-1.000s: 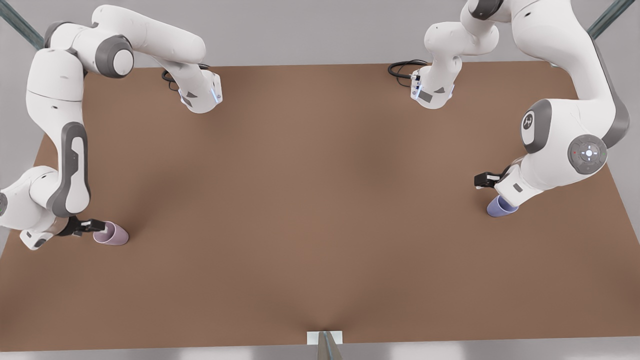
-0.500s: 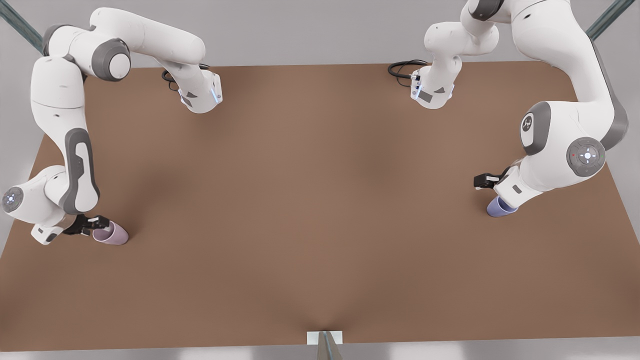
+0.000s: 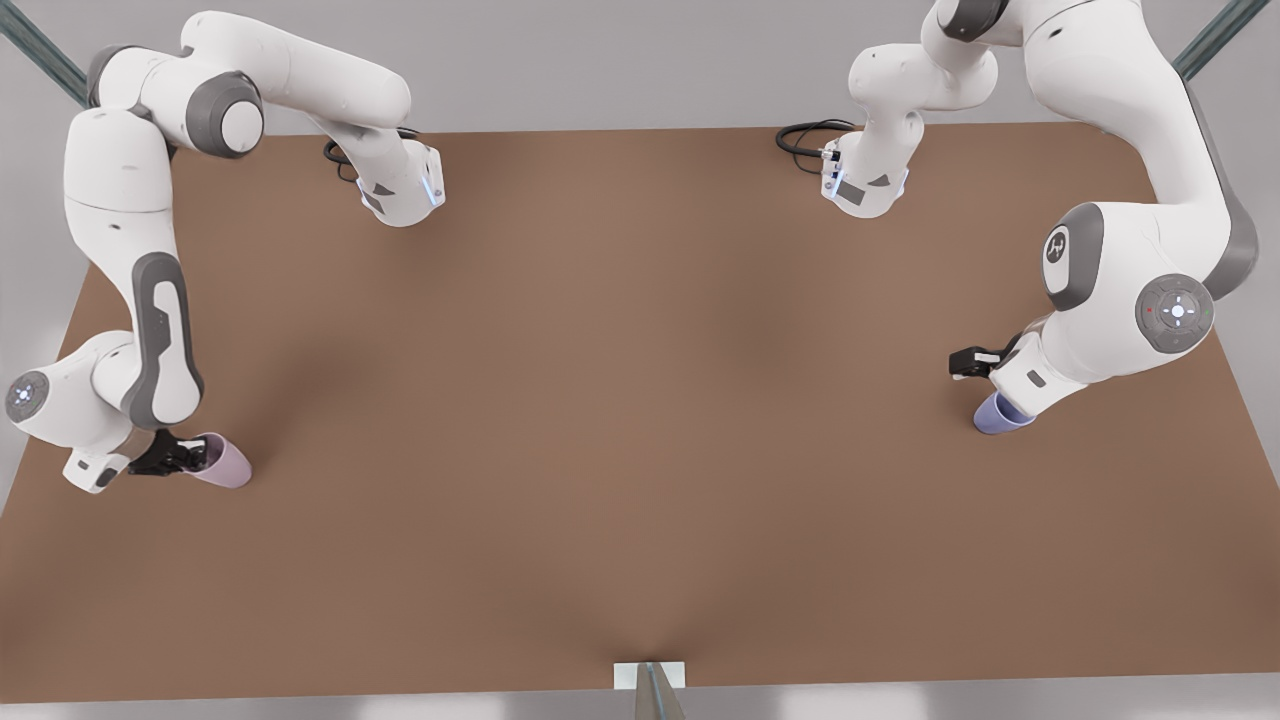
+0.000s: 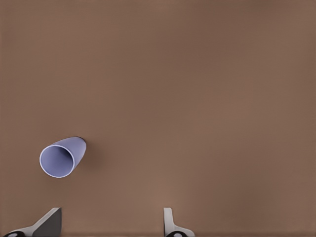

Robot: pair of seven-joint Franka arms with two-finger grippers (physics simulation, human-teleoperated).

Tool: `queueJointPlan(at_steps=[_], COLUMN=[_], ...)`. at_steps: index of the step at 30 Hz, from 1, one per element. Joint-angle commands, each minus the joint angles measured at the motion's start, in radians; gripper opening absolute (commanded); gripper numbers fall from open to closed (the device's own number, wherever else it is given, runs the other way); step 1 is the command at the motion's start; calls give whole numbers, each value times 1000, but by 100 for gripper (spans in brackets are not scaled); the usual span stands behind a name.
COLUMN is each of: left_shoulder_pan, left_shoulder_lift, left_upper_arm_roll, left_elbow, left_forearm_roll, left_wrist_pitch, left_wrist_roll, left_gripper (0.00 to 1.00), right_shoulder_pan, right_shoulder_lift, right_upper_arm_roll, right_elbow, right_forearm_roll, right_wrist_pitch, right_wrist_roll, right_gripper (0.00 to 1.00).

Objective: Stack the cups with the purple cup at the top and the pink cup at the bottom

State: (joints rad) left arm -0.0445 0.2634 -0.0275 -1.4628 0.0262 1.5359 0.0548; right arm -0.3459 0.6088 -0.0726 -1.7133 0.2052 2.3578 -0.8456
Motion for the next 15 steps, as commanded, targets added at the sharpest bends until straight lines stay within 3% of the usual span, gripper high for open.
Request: queueJointPlan(at_steps=[1, 4, 6, 10, 12, 15], left_shoulder_pan=[0, 5, 23, 28, 32, 34], left_shoulder_lift=[-1, -6, -9, -46, -46, -46], left_upper_arm_roll=[0, 0, 0, 83, 109, 143], left_elbow=[1, -2, -17, -221, -310, -399], left_forearm_roll=[0, 1, 18, 23, 15, -49], left_wrist_pitch=[0, 3, 10, 253, 365, 466], left_wrist_roll=[0, 0, 7, 19, 17, 19], left_gripper=[100, 100, 100, 100, 100, 100], right_shoulder_pan=[1, 99, 254, 584, 765, 959], right_shoulder_lift=[-27, -136, -208, -202, -112, 106], right_upper_arm_roll=[19, 33, 36, 33, 33, 36], right_elbow=[-2, -20, -48, 6, 129, 441], right_forearm_roll=[-6, -13, -20, -23, -41, -98], right_wrist_pitch=[-60, -193, -195, -209, -216, -324], right_wrist_roll=[31, 235, 467, 979, 1298, 1695], right_gripper=[21, 21, 21, 21, 21, 21])
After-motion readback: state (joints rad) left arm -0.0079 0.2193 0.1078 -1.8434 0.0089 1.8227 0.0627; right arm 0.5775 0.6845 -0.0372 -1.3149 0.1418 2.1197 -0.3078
